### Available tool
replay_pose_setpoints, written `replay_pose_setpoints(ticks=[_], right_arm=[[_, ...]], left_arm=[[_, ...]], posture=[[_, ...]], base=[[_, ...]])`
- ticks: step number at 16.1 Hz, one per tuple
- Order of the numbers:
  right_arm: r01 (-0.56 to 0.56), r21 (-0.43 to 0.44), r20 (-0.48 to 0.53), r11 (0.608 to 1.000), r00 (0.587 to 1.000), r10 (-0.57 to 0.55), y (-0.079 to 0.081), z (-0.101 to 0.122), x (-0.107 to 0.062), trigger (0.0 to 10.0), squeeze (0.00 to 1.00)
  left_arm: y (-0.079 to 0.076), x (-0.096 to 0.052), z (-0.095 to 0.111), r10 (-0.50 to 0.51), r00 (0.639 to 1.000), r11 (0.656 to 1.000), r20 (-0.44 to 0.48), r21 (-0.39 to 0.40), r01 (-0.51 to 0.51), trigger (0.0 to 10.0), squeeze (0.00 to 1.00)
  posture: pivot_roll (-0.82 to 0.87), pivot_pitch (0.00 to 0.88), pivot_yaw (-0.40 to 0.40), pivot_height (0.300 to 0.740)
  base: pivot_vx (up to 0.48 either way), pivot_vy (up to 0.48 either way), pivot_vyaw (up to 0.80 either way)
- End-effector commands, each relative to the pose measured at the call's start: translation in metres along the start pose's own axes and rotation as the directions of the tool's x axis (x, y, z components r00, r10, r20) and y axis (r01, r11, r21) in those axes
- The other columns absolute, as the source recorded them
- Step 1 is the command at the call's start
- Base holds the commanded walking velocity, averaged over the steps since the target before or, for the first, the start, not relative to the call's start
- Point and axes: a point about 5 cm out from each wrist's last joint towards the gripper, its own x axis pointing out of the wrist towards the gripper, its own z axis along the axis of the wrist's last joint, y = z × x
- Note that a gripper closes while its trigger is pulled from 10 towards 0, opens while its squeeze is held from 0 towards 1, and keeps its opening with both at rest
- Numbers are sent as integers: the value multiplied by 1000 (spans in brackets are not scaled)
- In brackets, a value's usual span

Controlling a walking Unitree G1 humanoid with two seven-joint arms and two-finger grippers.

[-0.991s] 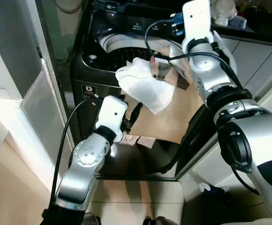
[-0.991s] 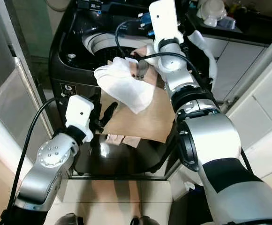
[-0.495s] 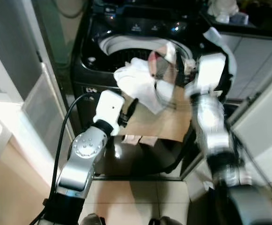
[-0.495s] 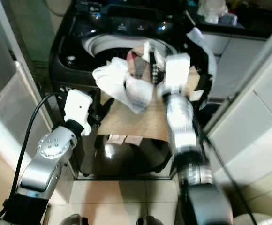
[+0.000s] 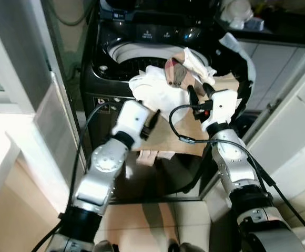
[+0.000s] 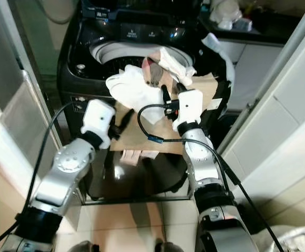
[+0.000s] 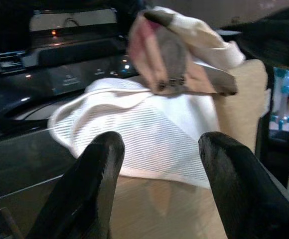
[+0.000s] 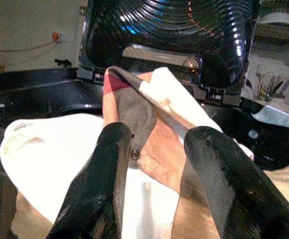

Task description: Clothes washing

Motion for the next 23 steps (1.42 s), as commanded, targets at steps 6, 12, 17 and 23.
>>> replay_pose_setpoints(ticks=[6,12,17,23], right_arm=[[-2,36,-194,999,981,9,1,-39,-19,10000,0],[-145,79,-293,986,942,162,16,-57,-34,10000,0],[-169,36,-362,985,917,170,27,-59,-8,10000,0],[-171,-261,-432,950,901,44,14,-32,39,10000,0]], left_arm=[[-8,0,4,-14,999,1000,36,-9,15,10000,0],[4,0,9,82,995,996,52,-29,-80,10000,0],[2,-1,12,63,996,997,65,-36,-61,10000,0],[1,-6,14,56,997,998,61,-30,-54,10000,0]], posture=[[-33,0,-79,724],[-17,0,-87,724],[14,0,-88,724],[64,0,-93,724]], base=[[469,0,0],[229,0,0],[0,0,0],[0,0,0]])
